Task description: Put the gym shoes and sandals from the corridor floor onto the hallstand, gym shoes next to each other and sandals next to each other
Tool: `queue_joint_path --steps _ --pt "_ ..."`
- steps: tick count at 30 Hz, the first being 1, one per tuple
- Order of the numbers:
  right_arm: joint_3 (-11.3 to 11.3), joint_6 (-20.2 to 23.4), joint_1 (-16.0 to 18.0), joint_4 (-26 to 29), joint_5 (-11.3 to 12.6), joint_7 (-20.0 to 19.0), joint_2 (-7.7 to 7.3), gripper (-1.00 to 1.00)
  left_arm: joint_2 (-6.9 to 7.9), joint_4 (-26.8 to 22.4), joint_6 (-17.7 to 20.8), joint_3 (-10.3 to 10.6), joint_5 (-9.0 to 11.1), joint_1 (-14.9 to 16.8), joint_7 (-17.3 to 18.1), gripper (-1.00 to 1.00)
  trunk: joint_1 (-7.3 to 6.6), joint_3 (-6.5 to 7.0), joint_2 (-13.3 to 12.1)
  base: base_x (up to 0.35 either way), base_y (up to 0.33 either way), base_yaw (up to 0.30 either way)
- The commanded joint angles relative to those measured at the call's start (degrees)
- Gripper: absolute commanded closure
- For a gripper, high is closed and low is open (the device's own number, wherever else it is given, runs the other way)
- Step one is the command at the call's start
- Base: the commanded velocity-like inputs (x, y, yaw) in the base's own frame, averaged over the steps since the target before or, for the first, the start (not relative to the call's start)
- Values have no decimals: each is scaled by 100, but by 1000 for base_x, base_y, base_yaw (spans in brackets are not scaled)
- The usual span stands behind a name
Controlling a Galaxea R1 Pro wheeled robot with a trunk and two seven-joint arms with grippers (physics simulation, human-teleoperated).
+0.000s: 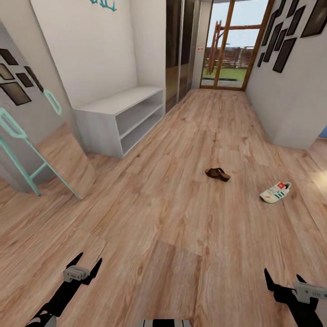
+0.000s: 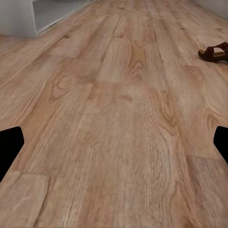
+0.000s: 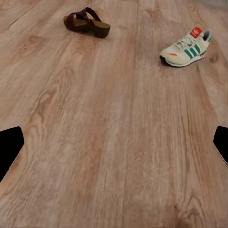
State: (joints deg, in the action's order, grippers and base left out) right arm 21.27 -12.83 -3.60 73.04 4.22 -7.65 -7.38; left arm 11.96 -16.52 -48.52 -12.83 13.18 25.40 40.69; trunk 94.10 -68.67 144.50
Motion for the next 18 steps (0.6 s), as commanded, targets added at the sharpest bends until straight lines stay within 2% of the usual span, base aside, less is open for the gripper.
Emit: queue_joint_path --steps 1,18 --pt "0 0 0 0 0 0 0 -100 0 0 0 0 0 0 0 -100 0 0 0 265 -228 0" --pt "0 0 0 0 0 0 0 -100 6 0 0 -7 6 0 0 -100 0 0 0 255 -227 0"
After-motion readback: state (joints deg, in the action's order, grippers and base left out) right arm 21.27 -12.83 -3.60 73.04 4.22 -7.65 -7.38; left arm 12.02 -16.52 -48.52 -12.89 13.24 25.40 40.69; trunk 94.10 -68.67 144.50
